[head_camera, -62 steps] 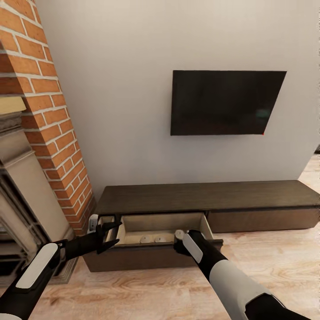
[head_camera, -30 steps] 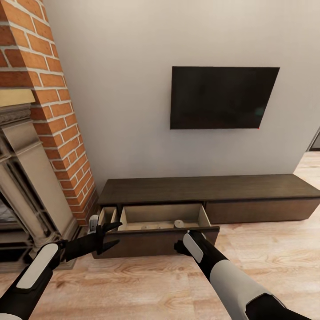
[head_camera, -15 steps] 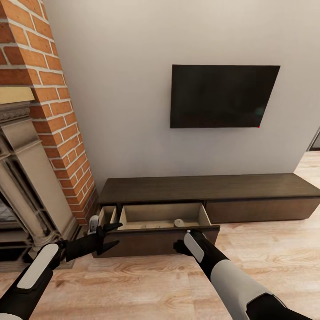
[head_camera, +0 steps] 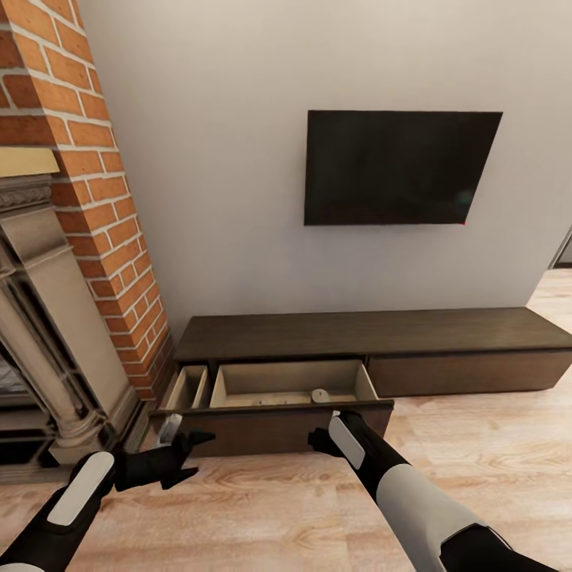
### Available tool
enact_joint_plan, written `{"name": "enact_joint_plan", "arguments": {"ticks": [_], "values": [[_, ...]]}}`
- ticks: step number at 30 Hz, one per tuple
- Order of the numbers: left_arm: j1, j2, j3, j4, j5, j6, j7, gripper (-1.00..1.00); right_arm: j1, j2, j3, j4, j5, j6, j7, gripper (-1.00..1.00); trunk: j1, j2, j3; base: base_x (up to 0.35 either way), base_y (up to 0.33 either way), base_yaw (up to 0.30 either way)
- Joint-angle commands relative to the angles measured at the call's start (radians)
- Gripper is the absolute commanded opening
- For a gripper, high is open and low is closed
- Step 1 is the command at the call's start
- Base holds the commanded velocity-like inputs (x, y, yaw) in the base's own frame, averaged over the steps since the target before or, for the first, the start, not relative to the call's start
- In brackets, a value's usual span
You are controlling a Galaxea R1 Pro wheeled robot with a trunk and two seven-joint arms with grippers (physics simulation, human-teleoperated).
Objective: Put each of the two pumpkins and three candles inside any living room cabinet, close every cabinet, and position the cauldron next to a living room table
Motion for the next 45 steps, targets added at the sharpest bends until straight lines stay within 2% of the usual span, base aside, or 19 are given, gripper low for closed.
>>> {"name": "enact_joint_plan", "arguments": {"ticks": [1, 4, 5, 9, 10, 13, 15, 19, 23, 26, 30, 34, 36, 42, 45], "values": [[0.000, -0.004, 0.000, 0.010, -0.014, -0.011, 0.001, 1.00, 0.000, 0.000, 0.000, 0.000, 0.000, 0.000, 0.000, 1.00, 0.004, -0.007, -0.003, 0.000, 0.000, 0.000], [0.000, -0.026, -0.001, 0.076, -0.104, -0.100, 0.003, 1.00, 0.000, 0.001, 0.003, 0.000, 0.001, -0.001, 0.000, 1.00, 0.015, -0.028, -0.013, 0.000, 0.000, 0.000], [0.000, -0.030, -0.002, 0.086, -0.121, -0.116, 0.003, 1.00, 0.000, 0.001, 0.003, 0.000, 0.001, -0.001, 0.000, 1.00, 0.019, -0.035, -0.016, 0.000, 0.000, 0.000], [0.000, -0.071, -0.033, 0.126, -0.270, -0.214, 0.007, 1.00, 0.001, 0.001, 0.008, 0.000, 0.003, -0.002, 0.000, 1.00, 0.035, -0.063, -0.028, 0.000, 0.000, 0.000], [0.000, -0.077, -0.036, 0.128, -0.290, -0.229, 0.008, 1.00, 0.001, 0.001, 0.008, 0.000, 0.003, -0.002, 0.000, 1.00, 0.038, -0.070, -0.031, 0.000, 0.000, 0.000], [0.000, -0.100, -0.044, 0.133, -0.405, -0.324, 0.015, 1.00, 0.001, 0.001, 0.011, 0.000, 0.004, -0.003, 0.000, 1.00, 0.050, -0.091, -0.041, 0.000, 0.000, 0.000], [0.000, -0.108, -0.046, 0.134, -0.461, -0.358, 0.018, 1.00, 0.001, 0.001, 0.012, 0.000, 0.004, -0.004, 0.000, 1.00, 0.058, -0.105, -0.047, 0.000, 0.000, 0.000], [0.000, -0.116, -0.047, 0.135, -0.500, -0.412, 0.019, 1.00, 0.003, 0.000, 0.014, 0.001, 0.008, -0.048, 0.001, 1.00, 0.073, -0.133, -0.060, 0.000, 0.000, 0.000], [0.000, -0.120, -0.051, 0.136, -0.542, -0.493, 0.020, 1.00, 0.005, 0.000, 0.015, 0.007, 0.054, -0.117, 0.001, 1.00, 0.088, -0.161, -0.072, 0.000, 0.000, 0.000], [0.000, -0.147, -0.065, 0.141, -0.628, -0.547, 0.033, 1.00, 0.005, 0.001, 0.014, 0.009, 0.121, -0.150, 0.003, 1.00, 0.100, -0.182, -0.082, 0.000, 0.000, 0.000], [-0.002, -0.181, -0.071, 0.142, -0.693, -0.576, 0.050, 1.00, 0.005, 0.001, 0.011, 0.011, 0.156, -0.184, 0.021, 1.00, 0.115, -0.210, -0.094, 0.000, 0.000, 0.000], [-0.003, -0.219, -0.073, 0.143, -0.710, -0.582, 0.081, 1.00, 0.008, -0.003, 0.011, 0.031, 0.164, -0.209, 0.072, 1.00, 0.130, -0.238, -0.107, 0.000, 0.000, 0.000], [-0.004, -0.229, -0.074, 0.143, -0.713, -0.586, 0.101, 1.00, 0.008, -0.011, 0.011, 0.047, 0.166, -0.215, 0.092, 1.00, 0.138, -0.252, -0.113, 0.000, 0.000, 0.000], [-0.005, -0.235, -0.075, 0.143, -0.721, -0.610, 0.117, 1.00, 0.009, -0.026, 0.012, 0.061, 0.167, -0.271, 0.109, 1.00, 0.161, -0.294, -0.132, 0.000, 0.000, 0.000], [-0.005, -0.236, -0.076, 0.143, -0.758, -0.641, 0.118, 1.00, 0.010, -0.028, 0.012, 0.066, 0.167, -0.289, 0.111, 1.00, 0.173, -0.315, -0.141, 0.000, 0.000, 0.000]]}}
